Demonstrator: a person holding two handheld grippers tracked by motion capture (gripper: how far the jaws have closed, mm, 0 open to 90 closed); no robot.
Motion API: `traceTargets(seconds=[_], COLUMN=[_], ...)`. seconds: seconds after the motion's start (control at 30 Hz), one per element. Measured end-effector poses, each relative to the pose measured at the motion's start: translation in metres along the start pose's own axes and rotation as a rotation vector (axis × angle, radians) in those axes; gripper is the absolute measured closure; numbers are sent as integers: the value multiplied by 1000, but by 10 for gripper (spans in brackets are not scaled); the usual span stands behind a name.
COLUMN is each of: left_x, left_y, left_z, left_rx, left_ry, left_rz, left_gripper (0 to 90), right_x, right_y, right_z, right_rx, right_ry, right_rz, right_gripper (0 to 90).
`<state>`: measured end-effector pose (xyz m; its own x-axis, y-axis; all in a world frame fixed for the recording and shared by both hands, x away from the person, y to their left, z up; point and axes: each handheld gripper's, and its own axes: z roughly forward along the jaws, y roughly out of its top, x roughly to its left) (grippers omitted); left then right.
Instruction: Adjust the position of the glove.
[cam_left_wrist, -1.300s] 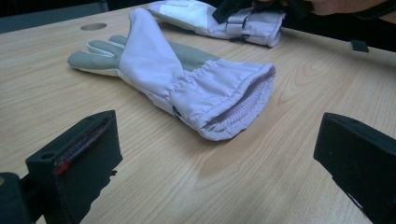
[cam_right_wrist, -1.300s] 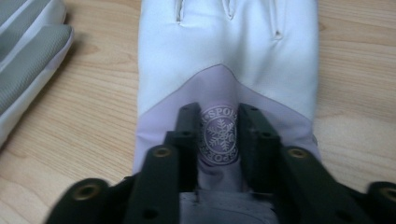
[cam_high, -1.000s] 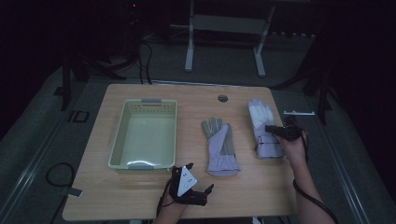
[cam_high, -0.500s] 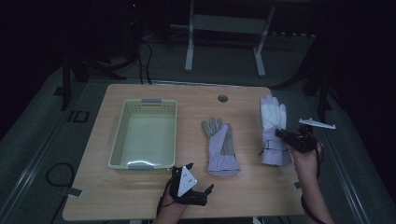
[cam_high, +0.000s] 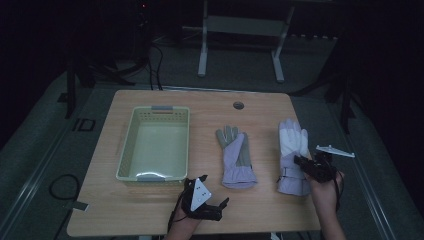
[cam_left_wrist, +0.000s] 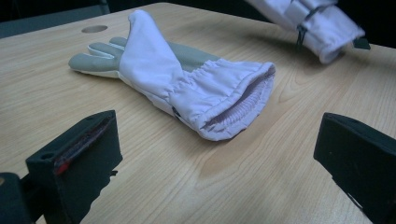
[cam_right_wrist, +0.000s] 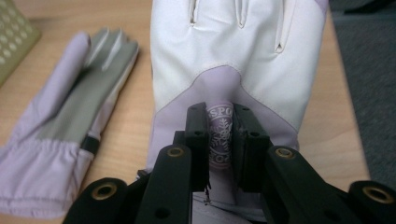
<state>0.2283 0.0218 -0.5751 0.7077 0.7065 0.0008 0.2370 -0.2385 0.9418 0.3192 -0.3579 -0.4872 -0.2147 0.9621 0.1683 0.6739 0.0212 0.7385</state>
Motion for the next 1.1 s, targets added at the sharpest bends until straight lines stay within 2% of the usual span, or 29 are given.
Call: traceTargets(seconds=[0.13,0.33,0.47,0.73,0.8,0.87,0.97,1.03,1.1], left_x=[1,1,1,1,1,1,1,1,1], left_y=[0,0,0,0,0,0,0,0,0], left_z=[0,0,0,0,0,0,0,0,0], left_rx=[1,4,4,3,4,4,4,3,3], left_ry=[-1,-2,-3,-4,-4,-4,-4,-5,-5], left_rz=[-6,-4,-4,-4,-3,-5,-4,-5,-6], left_gripper=[9,9,9,9,9,9,9,9,9], right_x=[-1,-3,-6,-9,-9,-7,-6,-7,-7], right_y=[-4,-1,-6,-9,-9,-9,-8,-6,-5], right_z=[13,34,50,56,55,52,45,38,36], right_rx=[26,67,91,99,94,54,-9,-50,-56], right_ry=[-9,-20,-31,-14,-17,-31,-71,-113,-126], right_rz=[-14,-14,-3,8,-7,-51,-129,-169,-169], right_gripper=[779,774,764,730,683,611,428,378,356])
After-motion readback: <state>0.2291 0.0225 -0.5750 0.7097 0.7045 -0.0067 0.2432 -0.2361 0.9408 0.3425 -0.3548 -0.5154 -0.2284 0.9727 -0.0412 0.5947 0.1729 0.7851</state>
